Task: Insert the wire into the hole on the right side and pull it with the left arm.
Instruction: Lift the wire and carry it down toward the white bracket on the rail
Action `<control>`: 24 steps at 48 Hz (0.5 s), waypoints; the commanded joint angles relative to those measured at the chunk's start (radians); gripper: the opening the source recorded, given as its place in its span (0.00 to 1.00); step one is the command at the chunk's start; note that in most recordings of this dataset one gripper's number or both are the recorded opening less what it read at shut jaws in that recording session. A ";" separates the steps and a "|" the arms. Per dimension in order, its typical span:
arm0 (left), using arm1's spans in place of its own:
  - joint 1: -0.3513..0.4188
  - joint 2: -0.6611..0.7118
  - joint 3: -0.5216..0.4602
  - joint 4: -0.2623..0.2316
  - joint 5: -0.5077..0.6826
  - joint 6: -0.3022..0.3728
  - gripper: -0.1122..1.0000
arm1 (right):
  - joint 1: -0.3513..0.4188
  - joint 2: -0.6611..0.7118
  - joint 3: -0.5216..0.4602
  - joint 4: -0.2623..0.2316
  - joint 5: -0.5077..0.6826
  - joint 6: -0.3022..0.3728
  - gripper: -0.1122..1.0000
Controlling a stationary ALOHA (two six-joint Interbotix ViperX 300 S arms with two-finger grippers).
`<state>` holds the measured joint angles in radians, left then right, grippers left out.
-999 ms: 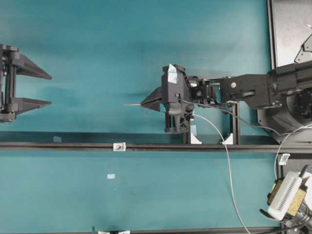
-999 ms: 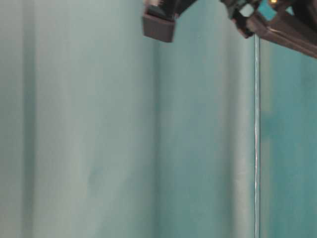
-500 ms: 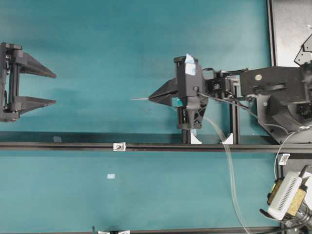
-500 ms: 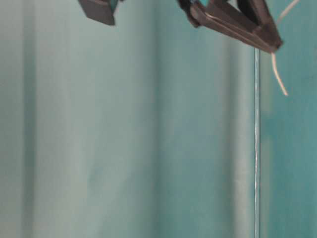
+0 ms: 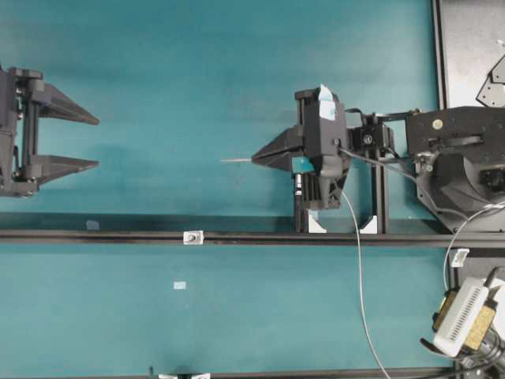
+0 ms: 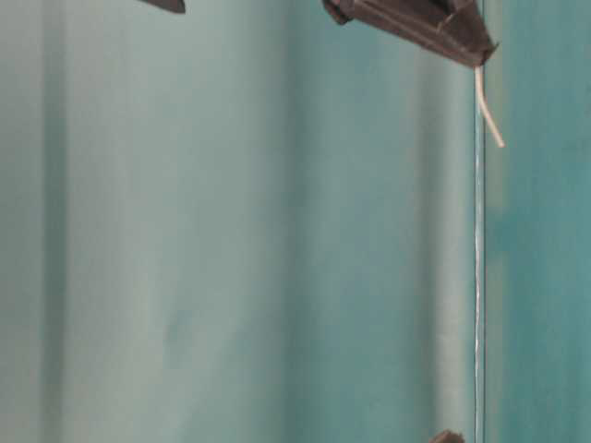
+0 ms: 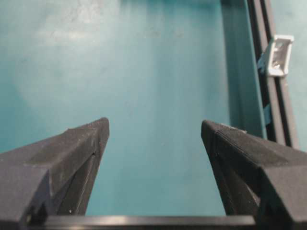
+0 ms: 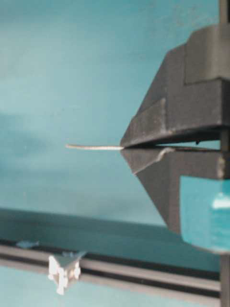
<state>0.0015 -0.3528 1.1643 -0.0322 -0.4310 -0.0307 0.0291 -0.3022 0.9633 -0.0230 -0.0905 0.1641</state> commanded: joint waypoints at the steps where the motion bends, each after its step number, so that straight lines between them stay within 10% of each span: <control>1: -0.025 0.025 -0.008 -0.003 -0.077 -0.002 0.91 | 0.020 -0.014 0.008 0.005 -0.058 0.002 0.12; 24: -0.089 0.255 -0.018 -0.008 -0.411 -0.075 0.91 | 0.138 0.031 0.118 0.095 -0.322 0.000 0.12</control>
<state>-0.0736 -0.1166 1.1612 -0.0368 -0.7823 -0.0997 0.1473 -0.2777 1.0891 0.0598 -0.3896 0.1641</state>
